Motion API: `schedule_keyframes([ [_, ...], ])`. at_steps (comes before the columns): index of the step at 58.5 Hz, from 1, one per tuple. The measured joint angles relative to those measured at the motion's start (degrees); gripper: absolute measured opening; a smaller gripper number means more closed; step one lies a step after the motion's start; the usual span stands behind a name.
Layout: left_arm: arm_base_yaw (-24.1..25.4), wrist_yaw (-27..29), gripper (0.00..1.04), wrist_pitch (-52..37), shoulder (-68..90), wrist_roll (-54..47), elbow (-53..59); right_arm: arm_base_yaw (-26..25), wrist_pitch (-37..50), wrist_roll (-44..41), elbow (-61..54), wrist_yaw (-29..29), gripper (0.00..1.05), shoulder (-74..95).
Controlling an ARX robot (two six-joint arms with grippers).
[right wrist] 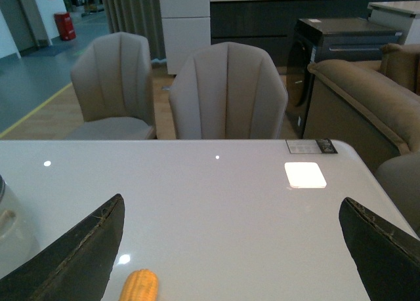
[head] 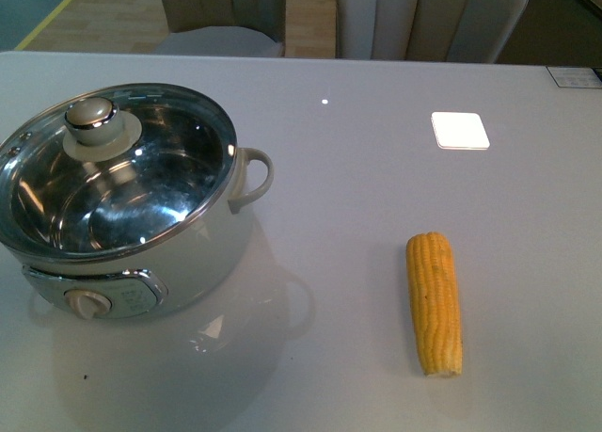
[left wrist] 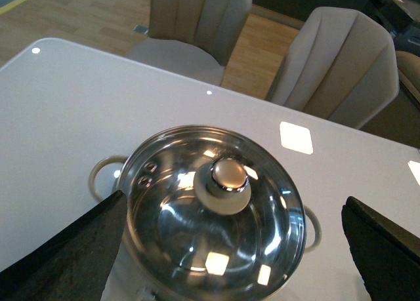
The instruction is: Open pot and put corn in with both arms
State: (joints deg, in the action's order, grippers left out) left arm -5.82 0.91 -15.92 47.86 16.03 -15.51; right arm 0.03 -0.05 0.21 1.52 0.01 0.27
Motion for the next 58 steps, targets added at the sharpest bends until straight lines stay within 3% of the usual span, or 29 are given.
schedule_keyframes([
  [4, -2.5, 0.7, 0.98, -11.0, 14.1, -2.5, -3.0, 0.0, 0.0, 0.0, 0.0, 0.0, 0.96, 0.0],
  [15, -5.0, 2.6, 0.98, -25.4, 42.2, -8.7, -13.8, 0.0, 0.0, 0.0, 0.0, 0.0, 0.96, 0.0],
  [32, -4.2, 4.5, 0.98, -27.5, 58.9, -10.1, -22.1, 0.0, 0.0, 0.0, 0.0, 0.0, 0.96, 0.0],
  [58, -4.9, 5.4, 0.98, -28.0, 64.7, -10.0, -23.4, 0.0, 0.0, 0.0, 0.0, 0.0, 0.96, 0.0],
])
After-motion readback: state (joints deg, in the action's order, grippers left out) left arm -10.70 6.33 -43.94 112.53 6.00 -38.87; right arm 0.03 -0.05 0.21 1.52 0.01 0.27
